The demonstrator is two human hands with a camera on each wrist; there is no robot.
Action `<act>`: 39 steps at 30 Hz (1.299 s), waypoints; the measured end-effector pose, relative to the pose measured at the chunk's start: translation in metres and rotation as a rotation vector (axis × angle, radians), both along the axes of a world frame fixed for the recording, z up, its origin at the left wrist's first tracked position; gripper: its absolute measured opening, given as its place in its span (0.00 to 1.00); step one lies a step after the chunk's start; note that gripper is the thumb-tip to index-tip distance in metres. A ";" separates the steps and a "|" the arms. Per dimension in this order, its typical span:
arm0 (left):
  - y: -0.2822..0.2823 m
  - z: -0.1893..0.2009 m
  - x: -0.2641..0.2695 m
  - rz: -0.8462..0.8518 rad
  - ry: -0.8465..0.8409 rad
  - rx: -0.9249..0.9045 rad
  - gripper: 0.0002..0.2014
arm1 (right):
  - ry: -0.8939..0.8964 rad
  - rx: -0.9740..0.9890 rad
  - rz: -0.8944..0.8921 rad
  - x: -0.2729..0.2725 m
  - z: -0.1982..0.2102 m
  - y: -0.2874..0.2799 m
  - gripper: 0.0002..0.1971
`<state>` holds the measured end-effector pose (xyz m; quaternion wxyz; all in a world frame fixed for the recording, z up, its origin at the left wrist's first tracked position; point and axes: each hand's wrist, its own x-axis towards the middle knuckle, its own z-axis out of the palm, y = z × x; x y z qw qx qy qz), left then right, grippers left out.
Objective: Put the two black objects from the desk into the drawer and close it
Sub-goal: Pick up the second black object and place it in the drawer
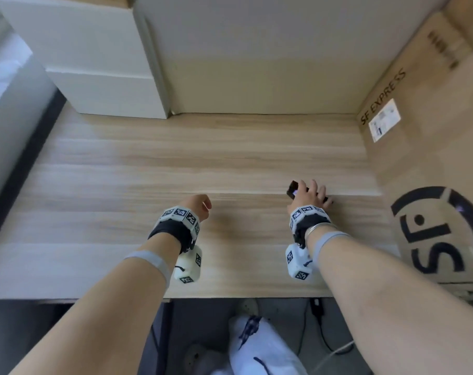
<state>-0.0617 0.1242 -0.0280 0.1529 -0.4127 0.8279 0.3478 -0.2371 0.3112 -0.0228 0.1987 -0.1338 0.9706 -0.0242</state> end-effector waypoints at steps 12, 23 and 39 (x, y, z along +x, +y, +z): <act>0.008 -0.002 -0.033 -0.145 0.014 -0.006 0.18 | -0.118 -0.085 0.157 -0.015 -0.005 -0.005 0.27; 0.010 0.009 0.013 -0.299 -0.047 -0.205 0.41 | -0.436 -0.129 0.611 0.079 0.024 -0.083 0.36; -0.016 0.008 0.202 0.241 0.039 -0.097 0.20 | -0.398 -0.268 0.711 0.201 0.020 -0.162 0.19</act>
